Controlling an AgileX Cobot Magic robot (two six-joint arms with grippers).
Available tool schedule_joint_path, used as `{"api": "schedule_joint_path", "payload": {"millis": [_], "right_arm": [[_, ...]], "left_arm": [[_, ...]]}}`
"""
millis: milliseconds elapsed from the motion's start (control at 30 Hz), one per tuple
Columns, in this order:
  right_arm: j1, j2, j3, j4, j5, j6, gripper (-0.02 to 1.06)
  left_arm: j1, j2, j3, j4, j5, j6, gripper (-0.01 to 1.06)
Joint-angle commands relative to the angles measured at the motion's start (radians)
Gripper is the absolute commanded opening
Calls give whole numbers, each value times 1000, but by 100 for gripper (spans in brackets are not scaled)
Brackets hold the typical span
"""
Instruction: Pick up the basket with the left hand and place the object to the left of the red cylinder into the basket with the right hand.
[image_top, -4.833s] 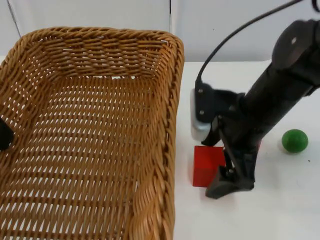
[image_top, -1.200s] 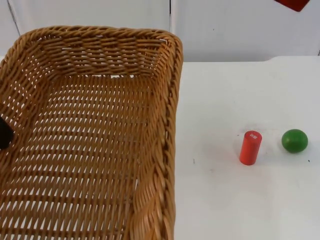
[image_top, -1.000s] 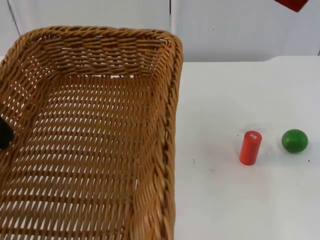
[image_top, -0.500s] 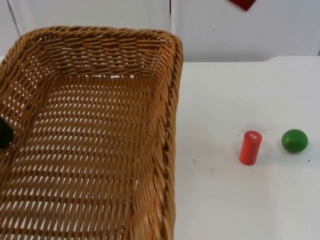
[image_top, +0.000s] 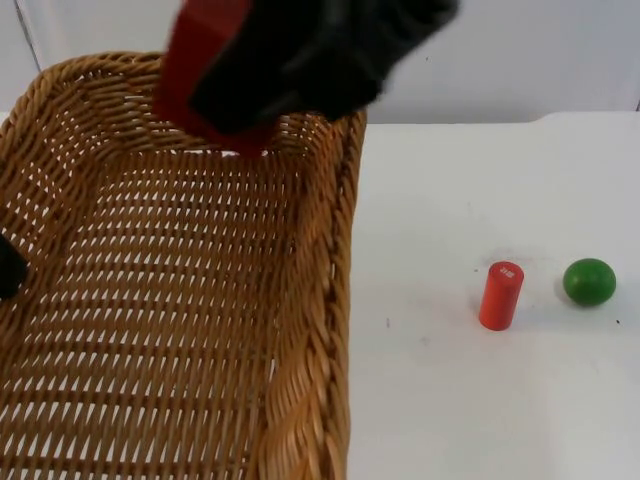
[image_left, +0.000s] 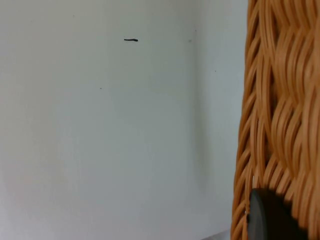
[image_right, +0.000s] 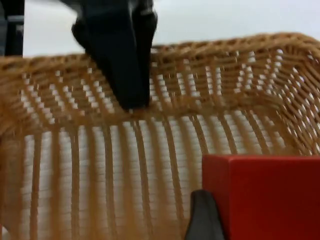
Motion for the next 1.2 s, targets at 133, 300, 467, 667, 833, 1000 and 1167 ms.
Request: {"api": "schedule_joint_path", "payload": {"millis": [133,300,467,667,833,1000,1167], "right_arm": [[8,118,-95,12,10,57,0],[8,170,-97,10,-2,53,0],[8,206,-97,10,0,31,0],[8,220,-97,10,7,31,6],[8,220,-97,12,9,31,44],[8,216,-97,14,2,41,85],[8,194,-97,14,-10,41,100]], "left_arm": [[-4,-12,2,-25,-7,0,0],[-4,-12,2,-25,-11,0,0],[-4,-12,2,-25,-13,0,0],[-4,-12,2,-25,-13,0,0],[-4,-12,2,-23,-13,0,0],[-4,-12,2,-23,-13,0,0],[-4,-12,2,-21,-15,0,0]]}}
